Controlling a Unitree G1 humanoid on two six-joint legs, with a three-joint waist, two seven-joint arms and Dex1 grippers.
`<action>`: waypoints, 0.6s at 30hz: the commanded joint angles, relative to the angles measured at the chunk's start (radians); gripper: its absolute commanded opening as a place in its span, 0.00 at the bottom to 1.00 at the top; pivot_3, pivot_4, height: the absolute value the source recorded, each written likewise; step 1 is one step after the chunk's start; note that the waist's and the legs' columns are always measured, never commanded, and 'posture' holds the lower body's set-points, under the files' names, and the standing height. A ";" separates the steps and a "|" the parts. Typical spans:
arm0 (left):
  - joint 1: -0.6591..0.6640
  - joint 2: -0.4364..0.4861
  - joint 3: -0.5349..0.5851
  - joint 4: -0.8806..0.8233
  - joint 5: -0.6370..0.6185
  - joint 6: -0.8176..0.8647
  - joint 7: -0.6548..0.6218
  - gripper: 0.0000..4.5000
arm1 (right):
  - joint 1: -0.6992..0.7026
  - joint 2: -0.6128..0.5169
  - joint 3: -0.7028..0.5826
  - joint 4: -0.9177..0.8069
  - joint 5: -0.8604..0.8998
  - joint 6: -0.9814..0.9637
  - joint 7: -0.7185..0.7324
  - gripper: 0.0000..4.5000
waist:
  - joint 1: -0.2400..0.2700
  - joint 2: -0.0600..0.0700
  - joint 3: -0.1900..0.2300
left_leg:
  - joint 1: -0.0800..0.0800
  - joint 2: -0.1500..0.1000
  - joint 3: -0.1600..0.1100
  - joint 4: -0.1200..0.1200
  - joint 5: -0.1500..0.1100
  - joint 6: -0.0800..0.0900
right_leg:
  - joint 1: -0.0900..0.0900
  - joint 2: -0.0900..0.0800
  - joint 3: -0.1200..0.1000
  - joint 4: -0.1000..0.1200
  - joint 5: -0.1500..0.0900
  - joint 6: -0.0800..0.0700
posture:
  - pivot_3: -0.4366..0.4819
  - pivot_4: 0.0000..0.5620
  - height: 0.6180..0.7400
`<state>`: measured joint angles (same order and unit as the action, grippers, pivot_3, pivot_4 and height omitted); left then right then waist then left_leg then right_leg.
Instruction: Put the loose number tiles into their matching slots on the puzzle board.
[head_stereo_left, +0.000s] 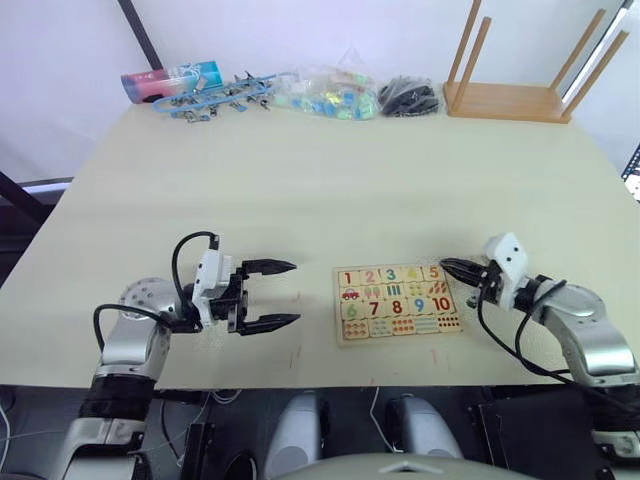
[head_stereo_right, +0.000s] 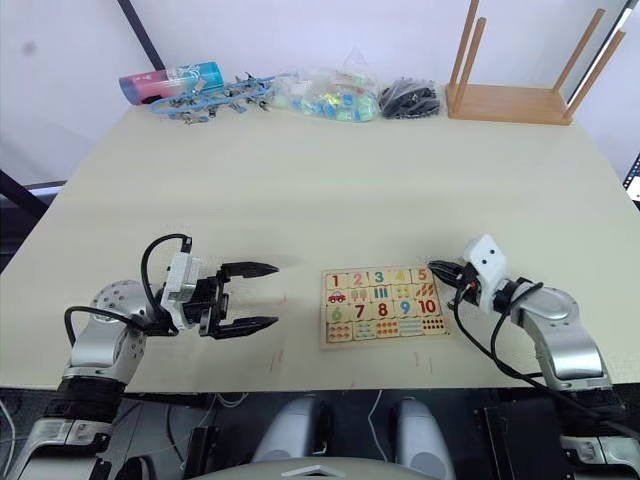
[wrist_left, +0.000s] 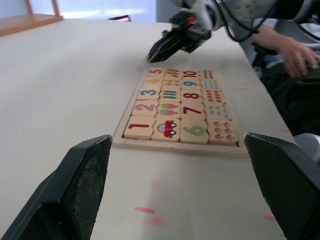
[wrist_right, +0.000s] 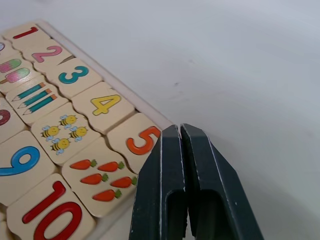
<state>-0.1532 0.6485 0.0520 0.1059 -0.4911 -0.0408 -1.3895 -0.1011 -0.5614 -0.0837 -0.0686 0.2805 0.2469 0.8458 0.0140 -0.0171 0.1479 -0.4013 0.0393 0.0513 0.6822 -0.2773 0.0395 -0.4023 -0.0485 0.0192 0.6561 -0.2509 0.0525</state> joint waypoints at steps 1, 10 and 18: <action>0.050 -0.015 0.030 -0.077 0.005 0.042 0.109 1.00 | 0.055 -0.018 -0.087 -0.041 0.042 -0.050 -0.003 0.01 | -0.001 0.000 0.000 | 0.000 0.000 0.000 0.000 0.000 0.000 | 0.000 0.000 0.000 0.000 0.000 0.000 | 0.48 0.27 0.98; 0.164 -0.042 0.091 -0.105 0.059 0.027 0.316 1.00 | 0.276 -0.013 -0.257 -0.038 0.079 -0.217 -0.014 0.29 | 0.000 0.000 0.000 | 0.001 0.000 0.000 0.000 0.000 0.000 | 0.000 0.000 0.000 0.000 0.000 0.000 | 0.48 0.27 0.98; 0.243 -0.003 0.156 -0.142 0.030 0.097 0.369 1.00 | 0.444 -0.031 -0.405 -0.005 0.196 -0.301 0.108 0.98 | -0.001 0.000 0.000 | 0.002 0.001 0.000 -0.001 0.000 0.000 | 0.001 0.000 0.001 0.000 -0.002 -0.003 | 0.48 0.27 0.98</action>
<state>0.0834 0.6264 0.1643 0.0037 -0.4365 0.0418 -1.0306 0.3251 -0.5818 -0.4309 -0.0662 0.4362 -0.0165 0.9244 0.0129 -0.0171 0.1479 -0.3991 0.0402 0.0517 0.6814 -0.2774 0.0394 -0.4012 -0.0489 0.0199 0.6562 -0.2528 0.0495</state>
